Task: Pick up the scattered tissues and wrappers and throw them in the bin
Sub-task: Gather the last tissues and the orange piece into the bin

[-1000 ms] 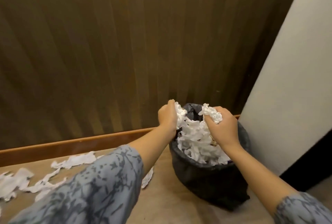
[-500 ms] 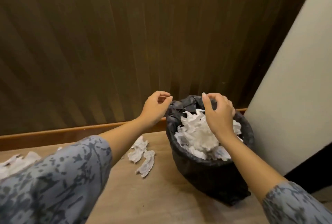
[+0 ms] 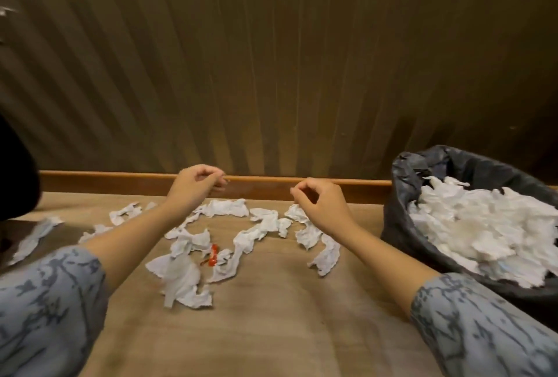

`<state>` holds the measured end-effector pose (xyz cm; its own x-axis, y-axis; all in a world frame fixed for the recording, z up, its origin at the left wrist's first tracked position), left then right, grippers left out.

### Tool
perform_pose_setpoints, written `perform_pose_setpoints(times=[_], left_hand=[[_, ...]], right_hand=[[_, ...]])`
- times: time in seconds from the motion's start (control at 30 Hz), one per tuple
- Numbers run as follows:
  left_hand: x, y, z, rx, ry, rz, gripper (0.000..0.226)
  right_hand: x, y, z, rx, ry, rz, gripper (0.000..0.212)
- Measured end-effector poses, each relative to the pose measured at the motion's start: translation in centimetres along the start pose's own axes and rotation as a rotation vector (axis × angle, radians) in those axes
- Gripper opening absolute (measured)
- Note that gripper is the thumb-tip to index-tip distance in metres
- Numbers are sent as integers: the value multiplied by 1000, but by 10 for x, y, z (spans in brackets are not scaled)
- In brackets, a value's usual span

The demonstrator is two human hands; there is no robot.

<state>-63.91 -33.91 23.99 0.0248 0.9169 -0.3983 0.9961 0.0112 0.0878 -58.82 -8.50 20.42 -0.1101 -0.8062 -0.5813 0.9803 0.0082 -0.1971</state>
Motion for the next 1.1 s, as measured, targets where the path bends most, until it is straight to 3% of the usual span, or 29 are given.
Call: perform_pose_setpoints(times=[0.17,0.2,0.3,0.4,0.53,0.63,0.77,0.87,1.0,1.1], left_hand=[[-14,10,135,-174,-175,-140,14],[-16,16,163,-186,-225,-131,25],[-19,36,222,-227,-441,-52,83],[-19,51,250,-222,-492,41,129],[-16,50,271,-87,-534,177,153],[-15,29,278,72,-570,169,151],[-9,-6,283,190,-505,96,125],[-2,-28,284,240,-439,59,94],[3,-42,288,285,-395,7,57],[2,-39,291,280,-304,-45,49]], right_hand=[[59,1,-51,64,87,74,10],[68,2,-62,77,132,74,13],[90,10,-91,126,271,66,28],[105,21,-113,209,487,74,50],[129,46,-138,447,612,47,93],[144,57,-151,478,674,27,107],[153,47,-161,472,586,-59,102],[158,29,-162,389,482,-60,87],[174,21,-159,263,412,-123,49],[187,23,-150,305,359,-222,43]])
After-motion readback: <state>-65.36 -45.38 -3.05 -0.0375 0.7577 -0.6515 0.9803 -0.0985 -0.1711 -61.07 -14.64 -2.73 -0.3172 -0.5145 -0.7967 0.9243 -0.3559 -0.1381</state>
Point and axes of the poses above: each hand's wrist, its own y-axis away from the middle knuckle, its own x-axis out of the palm, z = x × y, the point moved 1 cm from there along -y, towards the middle knuckle, and after that the axes turned 4 degrees about y, right-handed, at the moved point
